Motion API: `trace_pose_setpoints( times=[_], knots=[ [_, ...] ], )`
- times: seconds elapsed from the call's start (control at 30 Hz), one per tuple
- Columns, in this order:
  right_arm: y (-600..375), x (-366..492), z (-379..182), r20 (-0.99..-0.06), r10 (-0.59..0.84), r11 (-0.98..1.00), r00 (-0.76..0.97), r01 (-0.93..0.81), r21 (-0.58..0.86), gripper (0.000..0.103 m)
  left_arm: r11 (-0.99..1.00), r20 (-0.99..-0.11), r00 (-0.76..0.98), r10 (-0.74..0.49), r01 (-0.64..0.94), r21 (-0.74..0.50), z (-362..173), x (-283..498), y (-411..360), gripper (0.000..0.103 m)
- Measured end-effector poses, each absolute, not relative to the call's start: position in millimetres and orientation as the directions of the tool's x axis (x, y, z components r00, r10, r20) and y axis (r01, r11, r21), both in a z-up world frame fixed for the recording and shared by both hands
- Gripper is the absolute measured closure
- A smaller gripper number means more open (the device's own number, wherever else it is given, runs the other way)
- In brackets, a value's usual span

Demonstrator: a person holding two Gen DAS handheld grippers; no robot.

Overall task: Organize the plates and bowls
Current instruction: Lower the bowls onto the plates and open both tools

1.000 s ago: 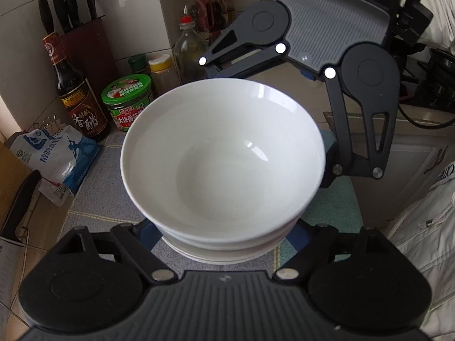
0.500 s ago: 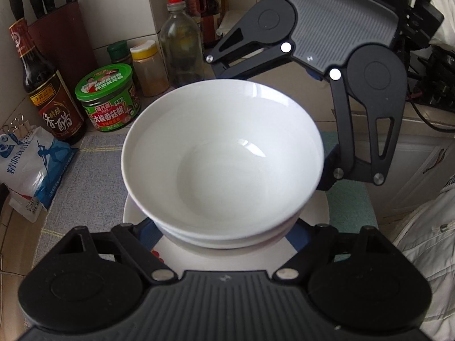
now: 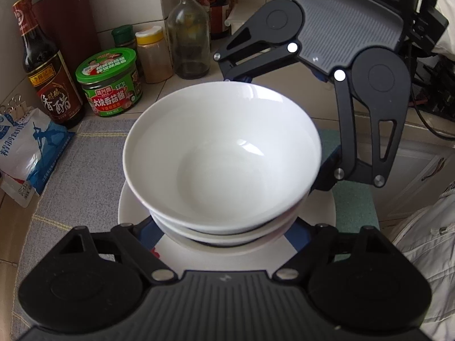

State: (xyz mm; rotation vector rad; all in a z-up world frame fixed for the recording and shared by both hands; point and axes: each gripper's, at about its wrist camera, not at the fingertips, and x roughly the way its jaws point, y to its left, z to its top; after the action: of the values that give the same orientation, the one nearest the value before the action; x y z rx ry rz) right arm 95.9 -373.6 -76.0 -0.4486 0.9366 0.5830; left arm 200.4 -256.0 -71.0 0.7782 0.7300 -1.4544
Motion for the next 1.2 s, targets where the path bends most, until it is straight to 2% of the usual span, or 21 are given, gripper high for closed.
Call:
trace_pose_setpoints(
  times=[0.13, 0.27, 0.33, 0.37, 0.4, 0.67, 0.8, 0.9, 1.03, 1.2],
  knots=[
    [-372.9, 94.1, -74.9, -0.842, 0.268, 0.759, 0.468, -0.641, -0.115, 0.013, -0.011, -0.821, 0.002, -0.570, 1.000, 0.011, -71.3, 202.1, -256.0, 0.016],
    [-371.6, 90.4, -74.3, -0.836, 0.261, 0.764, 0.483, -0.633, -0.128, 0.012, 0.012, -0.808, 0.049, -0.587, 0.999, 0.052, -70.1, 195.9, -251.4, 0.015],
    [-373.0, 88.3, -72.8, -0.830, 0.269, 0.771, 0.489, -0.626, -0.119, 0.007, 0.033, -0.799, 0.087, -0.595, 0.996, 0.084, -68.4, 191.4, -247.5, 0.011],
    [-373.3, 86.7, -71.7, -0.824, 0.268, 0.774, 0.499, -0.621, -0.124, 0.000, 0.055, -0.789, 0.114, -0.603, 0.993, 0.101, -66.6, 188.8, -243.5, 0.008],
    [-373.1, 84.7, -70.4, -0.817, 0.257, 0.780, 0.516, -0.610, -0.140, 0.000, 0.071, -0.782, 0.129, -0.610, 0.992, 0.108, -65.2, 187.3, -240.0, 0.008],
    [-368.3, 56.7, -68.2, -0.786, 0.121, 0.862, 0.606, -0.457, -0.219, 0.000, 0.353, -0.670, 0.353, -0.653, 0.925, 0.143, -50.1, 165.3, -193.3, 0.004],
    [-360.1, 35.5, -65.7, -0.772, 0.043, 0.929, 0.634, -0.310, -0.203, 0.000, 0.504, -0.579, 0.501, -0.644, 0.846, 0.172, -42.6, 141.5, -168.1, 0.001],
    [-350.8, 19.4, -64.3, -0.756, -0.058, 0.973, 0.652, -0.132, -0.189, 0.000, 0.614, -0.587, 0.591, -0.554, 0.766, 0.191, -37.1, 125.9, -160.3, 0.001],
    [-342.7, 1.7, -63.8, -0.773, -0.176, 0.983, 0.610, 0.155, -0.102, 0.000, 0.693, -0.594, 0.618, -0.516, 0.708, 0.135, -24.6, 106.8, -141.9, 0.001],
    [-319.7, -31.5, -54.2, -0.740, -0.298, 0.937, 0.603, 0.334, -0.104, 0.000, 0.746, -0.609, 0.640, -0.468, 0.656, 0.115, -1.7, 85.9, -126.2, 0.001]
  ],
)
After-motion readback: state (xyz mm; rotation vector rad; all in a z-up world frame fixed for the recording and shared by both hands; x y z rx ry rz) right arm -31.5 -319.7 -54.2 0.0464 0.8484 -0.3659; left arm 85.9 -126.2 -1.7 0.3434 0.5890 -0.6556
